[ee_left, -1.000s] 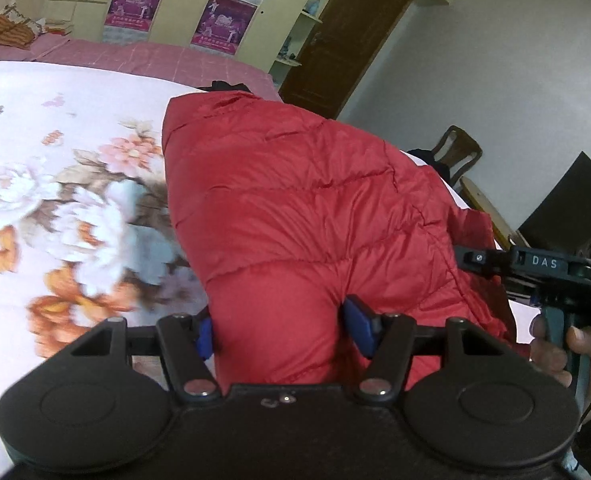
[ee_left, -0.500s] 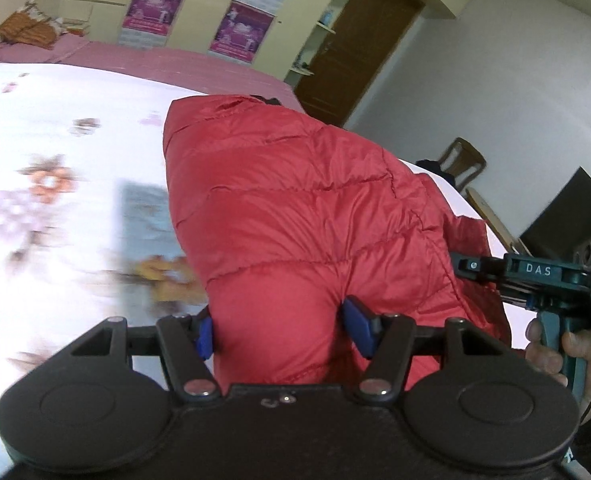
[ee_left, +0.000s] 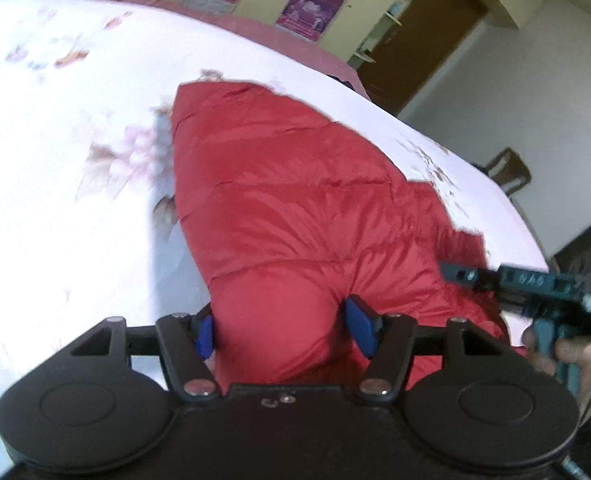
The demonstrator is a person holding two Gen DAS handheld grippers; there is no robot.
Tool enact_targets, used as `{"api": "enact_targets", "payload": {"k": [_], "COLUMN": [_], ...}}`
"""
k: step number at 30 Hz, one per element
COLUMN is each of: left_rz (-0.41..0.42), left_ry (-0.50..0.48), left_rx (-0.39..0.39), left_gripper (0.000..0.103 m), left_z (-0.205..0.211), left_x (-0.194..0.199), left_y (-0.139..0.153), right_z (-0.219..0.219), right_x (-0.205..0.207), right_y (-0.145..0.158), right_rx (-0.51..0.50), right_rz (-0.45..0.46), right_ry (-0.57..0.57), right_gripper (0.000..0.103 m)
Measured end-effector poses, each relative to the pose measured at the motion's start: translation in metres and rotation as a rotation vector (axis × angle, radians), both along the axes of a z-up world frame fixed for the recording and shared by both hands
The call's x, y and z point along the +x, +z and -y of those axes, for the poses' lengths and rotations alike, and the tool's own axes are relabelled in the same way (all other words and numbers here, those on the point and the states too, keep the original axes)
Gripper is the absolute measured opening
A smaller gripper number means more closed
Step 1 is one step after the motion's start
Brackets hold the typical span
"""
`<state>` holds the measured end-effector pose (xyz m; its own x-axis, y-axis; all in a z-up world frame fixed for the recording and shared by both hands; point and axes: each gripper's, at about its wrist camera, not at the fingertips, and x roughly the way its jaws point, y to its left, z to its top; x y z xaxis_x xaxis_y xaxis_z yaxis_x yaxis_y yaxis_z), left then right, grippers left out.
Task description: Fold large clothes
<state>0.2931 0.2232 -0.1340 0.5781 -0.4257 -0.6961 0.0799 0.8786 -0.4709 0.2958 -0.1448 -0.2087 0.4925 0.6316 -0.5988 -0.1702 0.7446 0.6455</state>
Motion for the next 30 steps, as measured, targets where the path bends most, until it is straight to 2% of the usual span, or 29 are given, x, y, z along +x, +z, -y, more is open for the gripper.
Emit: {"api": "enact_targets", "payload": {"k": [3,7,9,10,12,13,14,15,16,17,20,23,26,30], "left_rz": [0.010,0.007,0.011,0.024,0.070,0.096,0.126,0.156,0.185,0.211,0.229,0.188,0.162,0.156], "left_ry": [0.008,0.003,0.001,0.002,0.021,0.038,0.057,0.067,0.065,0.048,-0.037,-0.085,-0.085,-0.082], "left_rx": [-0.010,-0.016,-0.012,-0.016,-0.016,-0.015,-0.010,-0.006,0.000,0.005,0.036,0.145,0.136,0.117], "left_gripper": [0.066,0.066,0.066,0.064,0.064,0.064,0.064,0.061,0.060,0.058,0.056,0.056,0.056,0.058], "left_z": [0.003,0.002,-0.002,-0.015,-0.033,-0.038,-0.043,-0.045,-0.045,-0.042,-0.019,0.006,0.010,0.007], "left_x": [-0.001,-0.001,-0.003,-0.011,-0.025,-0.030,-0.034,-0.036,-0.035,-0.031,-0.011,0.007,0.012,0.011], "left_y": [-0.007,-0.008,-0.004,-0.002,0.006,0.010,0.015,0.020,0.025,0.029,0.034,0.025,0.011,0.002], "right_z": [0.007,0.010,0.010,0.013,0.022,0.027,0.030,0.030,0.025,0.018,-0.004,-0.014,-0.011,-0.005], "right_x": [0.003,0.006,0.004,-0.004,-0.012,-0.016,-0.020,-0.023,-0.024,-0.024,-0.021,-0.011,-0.006,-0.004], "right_y": [-0.016,-0.013,-0.004,0.007,0.023,0.031,0.040,0.048,0.054,0.057,0.057,0.035,0.012,-0.006], "right_rx": [0.029,0.007,-0.033,-0.090,-0.127,-0.120,-0.125,-0.148,-0.178,-0.210,-0.296,-0.401,-0.389,-0.355], "right_rz": [-0.031,-0.022,-0.012,0.008,0.080,0.108,0.142,0.183,0.212,0.235,0.269,0.218,0.141,0.113], "right_ry": [-0.023,-0.014,-0.022,-0.055,-0.076,-0.073,-0.064,-0.040,-0.006,0.032,0.090,0.079,0.074,0.072], "right_gripper": [0.020,0.020,0.030,0.047,0.051,0.050,0.044,0.035,0.017,0.015,0.015,0.016,0.016,0.015]}}
